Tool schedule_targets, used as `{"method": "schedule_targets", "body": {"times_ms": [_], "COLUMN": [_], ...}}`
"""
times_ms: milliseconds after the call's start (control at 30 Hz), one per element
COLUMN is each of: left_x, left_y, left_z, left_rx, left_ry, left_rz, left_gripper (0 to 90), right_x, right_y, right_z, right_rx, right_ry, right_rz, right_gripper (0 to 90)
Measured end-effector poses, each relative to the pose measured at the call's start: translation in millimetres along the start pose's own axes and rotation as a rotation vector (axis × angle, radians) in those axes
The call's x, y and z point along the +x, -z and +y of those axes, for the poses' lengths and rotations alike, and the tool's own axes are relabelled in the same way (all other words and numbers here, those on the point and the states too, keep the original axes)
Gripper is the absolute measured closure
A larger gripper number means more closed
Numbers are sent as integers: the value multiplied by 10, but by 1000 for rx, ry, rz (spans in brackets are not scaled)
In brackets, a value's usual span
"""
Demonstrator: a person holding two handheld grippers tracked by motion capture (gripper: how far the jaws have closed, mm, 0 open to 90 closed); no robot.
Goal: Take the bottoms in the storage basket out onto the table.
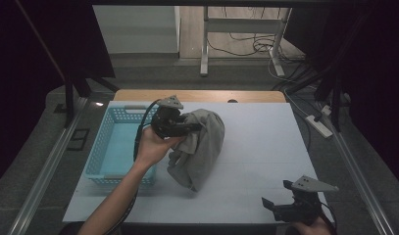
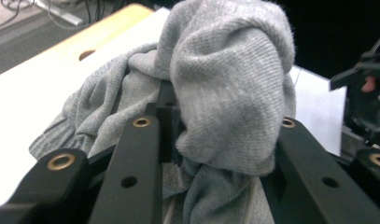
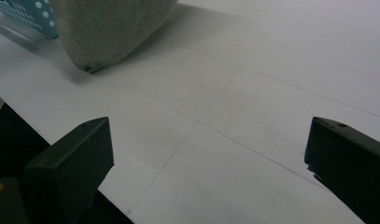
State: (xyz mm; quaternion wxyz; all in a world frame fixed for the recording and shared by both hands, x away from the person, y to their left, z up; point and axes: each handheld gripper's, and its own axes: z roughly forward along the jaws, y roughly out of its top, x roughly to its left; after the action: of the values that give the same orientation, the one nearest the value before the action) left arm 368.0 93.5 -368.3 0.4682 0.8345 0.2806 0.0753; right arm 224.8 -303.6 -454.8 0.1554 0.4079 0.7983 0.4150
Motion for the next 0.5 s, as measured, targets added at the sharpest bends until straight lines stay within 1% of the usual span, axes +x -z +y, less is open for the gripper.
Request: {"method": "schedule_targets", "body": {"times_ms": [33,67,133,233,267,300,333,367,500], "left_x": [2,2,18,38,38,50,50,66,110], "left_y": [-38,-38,-150,-261,-261,-329,-329,-389,-492], "left_z": [-11,-11,-52,-102,-102,-137,-137,-169,-235], "left_rx": [13,13,49,83,83,109,109,129,152], "left_ry": [-2,-2,-8,-7,-7,-10,-10,-11,10], "left_rz": [4,4,18,30,30,41,41,46,37], "left_gripper": [678,678,676,674,674,673,673,672,671], "right_x": [0,0,-1,0,0,1,1,2,4], "right_y": [0,0,0,3,3,3,3,3,2], "right_z": [0,0,0,-1,-2,-2,-2,-2,-2], "right_rx": [0,0,0,-2,-2,-2,-2,-2,-1], "right_ry": [0,0,0,2,2,3,3,4,6], "right_rz": [0,0,1,1,1,1,2,2,3], "right_gripper": [18,18,18,18,18,18,18,18,18]}}
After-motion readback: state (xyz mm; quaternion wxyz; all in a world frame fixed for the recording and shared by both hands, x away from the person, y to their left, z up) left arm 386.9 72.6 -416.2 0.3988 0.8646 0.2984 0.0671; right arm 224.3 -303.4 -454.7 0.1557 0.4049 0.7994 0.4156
